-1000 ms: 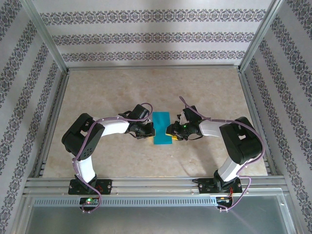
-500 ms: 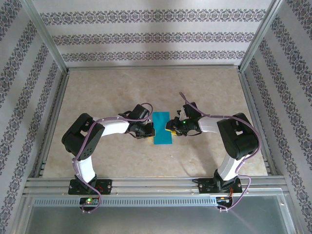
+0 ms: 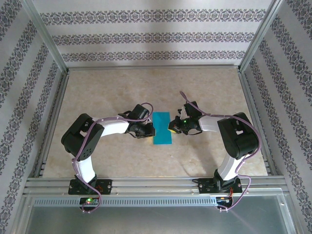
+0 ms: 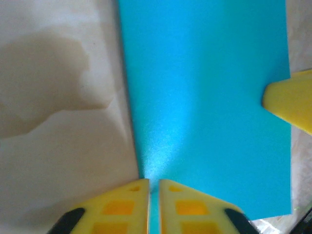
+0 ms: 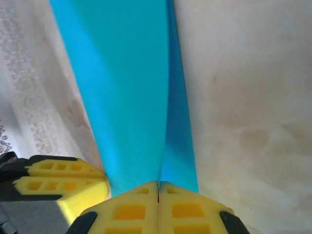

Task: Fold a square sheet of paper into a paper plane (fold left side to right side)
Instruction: Fold the triangle a second time at the center of the table.

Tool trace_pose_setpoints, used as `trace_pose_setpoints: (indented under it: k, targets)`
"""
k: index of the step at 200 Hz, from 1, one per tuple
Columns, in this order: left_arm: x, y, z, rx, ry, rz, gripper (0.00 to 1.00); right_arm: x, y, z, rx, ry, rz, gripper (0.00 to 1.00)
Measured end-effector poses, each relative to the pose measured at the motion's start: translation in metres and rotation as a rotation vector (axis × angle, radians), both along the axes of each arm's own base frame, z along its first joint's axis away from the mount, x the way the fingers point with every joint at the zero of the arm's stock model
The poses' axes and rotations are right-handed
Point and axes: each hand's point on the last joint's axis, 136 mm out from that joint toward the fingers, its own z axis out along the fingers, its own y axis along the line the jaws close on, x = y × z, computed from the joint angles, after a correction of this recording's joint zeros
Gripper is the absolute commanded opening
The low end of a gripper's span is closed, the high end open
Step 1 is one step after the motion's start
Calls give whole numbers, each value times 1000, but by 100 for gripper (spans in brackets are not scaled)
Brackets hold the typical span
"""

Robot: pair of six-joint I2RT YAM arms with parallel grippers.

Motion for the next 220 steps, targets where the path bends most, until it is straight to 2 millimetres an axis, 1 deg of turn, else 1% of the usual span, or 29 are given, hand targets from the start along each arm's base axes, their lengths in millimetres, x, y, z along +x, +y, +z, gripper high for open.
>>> trace_pose_setpoints:
  k: [7,21,48,60,68,83,102,121,151,178,205,220]
  targets:
    - [0,0,4,-1,-13,-5,35,0,0,0,-2,1,0,3]
    - [1,3,17,-4,-55,-14,39,-1,-1,0,-5,6,-1,3]
    - [1,6,60,-16,-201,-38,47,-2,-1,6,-1,6,-7,3]
    - [-5,1,80,-10,-287,-78,49,-3,-1,8,-1,9,-8,3]
    - [-11,-6,90,-3,-338,-113,51,-3,-1,9,-2,15,-11,3]
    - [-30,-22,98,28,-409,-204,53,-3,-1,11,-5,29,-14,3]
    - [-52,-40,95,97,-466,-317,55,-3,-1,13,-8,41,-16,3]
    - [-63,-55,89,181,-515,-400,58,-4,-2,13,-11,50,-19,3]
    - [-58,-71,79,297,-560,-451,59,-5,-3,12,-17,62,-24,3]
    - [-50,-79,66,383,-575,-474,63,-5,-3,12,-19,65,-28,2]
    - [-48,-91,52,458,-590,-517,64,-5,-3,12,-19,66,-30,2]
    - [-47,-92,45,492,-592,-532,64,-5,-3,13,-18,65,-30,2]
